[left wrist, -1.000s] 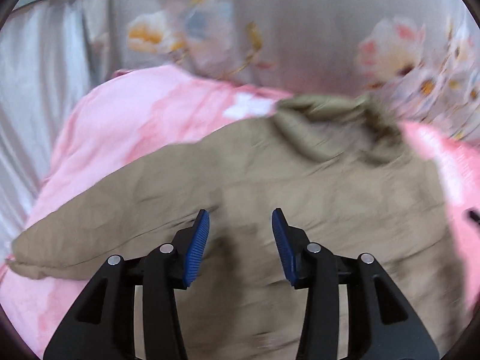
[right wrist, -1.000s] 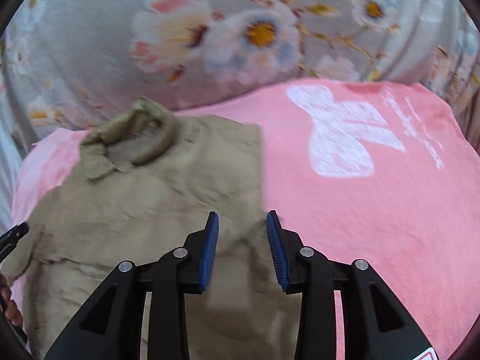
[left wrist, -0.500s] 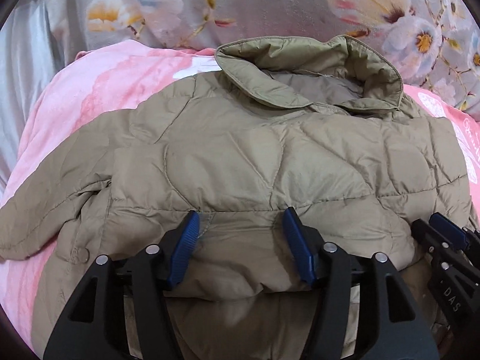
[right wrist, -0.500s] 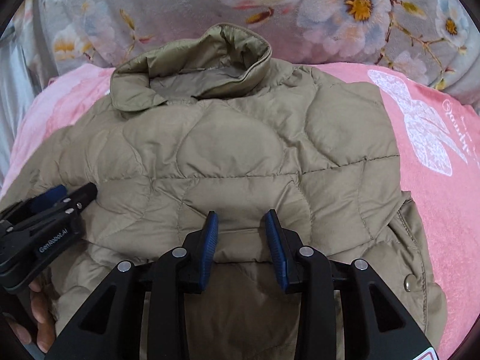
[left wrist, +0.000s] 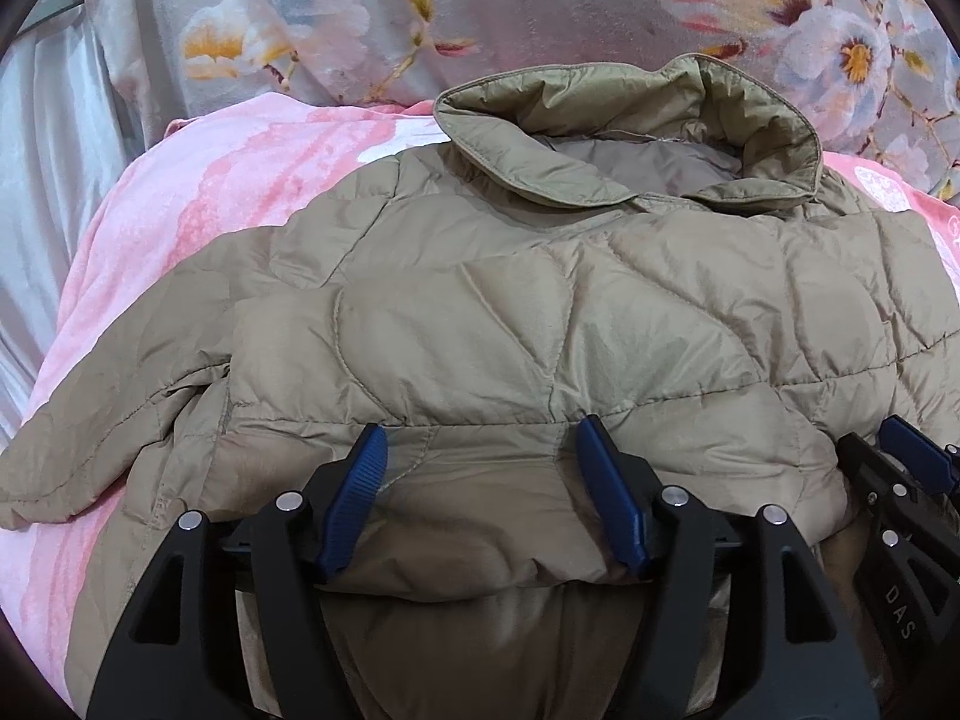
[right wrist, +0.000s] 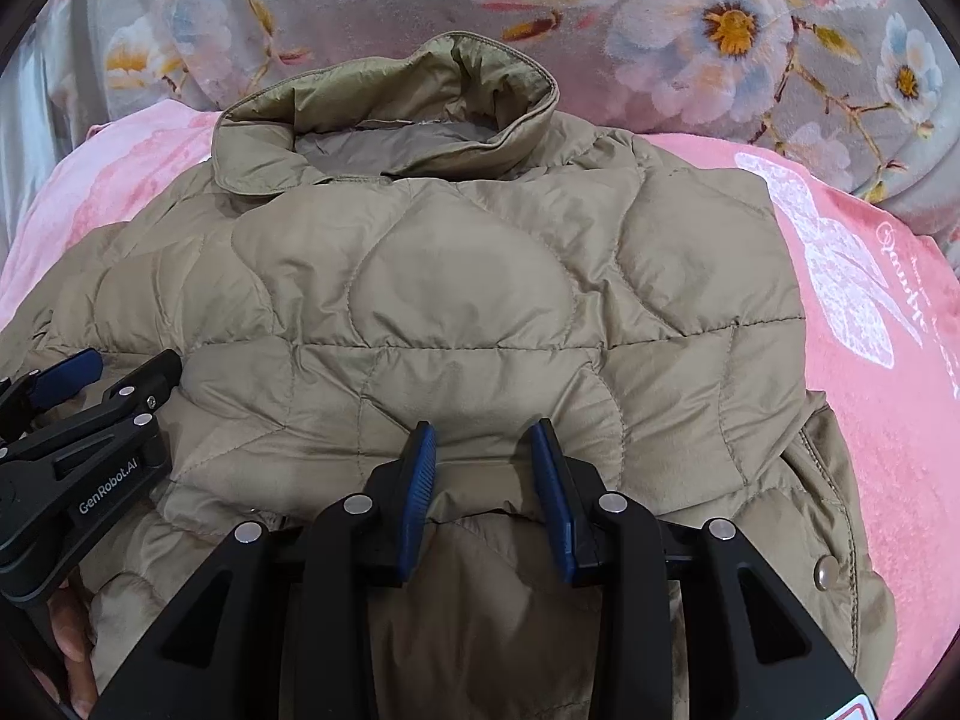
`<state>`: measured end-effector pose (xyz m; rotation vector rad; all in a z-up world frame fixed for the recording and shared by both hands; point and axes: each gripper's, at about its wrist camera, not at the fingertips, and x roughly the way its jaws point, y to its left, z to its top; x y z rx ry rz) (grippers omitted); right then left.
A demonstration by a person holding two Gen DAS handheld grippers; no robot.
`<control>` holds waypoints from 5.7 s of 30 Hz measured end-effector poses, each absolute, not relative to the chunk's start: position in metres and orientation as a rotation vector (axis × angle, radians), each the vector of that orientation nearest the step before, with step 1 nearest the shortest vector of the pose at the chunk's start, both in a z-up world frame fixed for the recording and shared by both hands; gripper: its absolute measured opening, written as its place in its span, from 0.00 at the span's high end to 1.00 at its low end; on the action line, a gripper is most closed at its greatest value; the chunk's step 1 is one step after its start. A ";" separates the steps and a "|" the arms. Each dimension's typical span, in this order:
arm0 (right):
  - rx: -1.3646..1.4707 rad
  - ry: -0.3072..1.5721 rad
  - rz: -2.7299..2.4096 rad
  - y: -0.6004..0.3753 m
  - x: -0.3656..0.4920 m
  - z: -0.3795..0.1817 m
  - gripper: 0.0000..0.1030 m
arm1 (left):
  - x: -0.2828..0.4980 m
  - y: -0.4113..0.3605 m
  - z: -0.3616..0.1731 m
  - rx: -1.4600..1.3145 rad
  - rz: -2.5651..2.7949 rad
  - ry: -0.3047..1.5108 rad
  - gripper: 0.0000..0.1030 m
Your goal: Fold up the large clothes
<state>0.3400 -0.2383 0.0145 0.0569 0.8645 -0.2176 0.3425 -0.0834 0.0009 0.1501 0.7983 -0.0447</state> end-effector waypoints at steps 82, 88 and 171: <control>0.461 0.791 -0.114 -0.289 0.189 0.073 0.28 | 0.299 0.055 0.089 -0.520 -0.335 0.848 0.19; 0.580 0.871 -0.114 -0.296 0.248 0.047 0.28 | 0.345 0.117 0.054 -0.692 -0.247 0.934 0.25; 0.101 0.839 -0.084 -0.224 0.370 0.027 0.65 | 0.398 -0.069 0.000 0.118 -0.063 0.822 0.61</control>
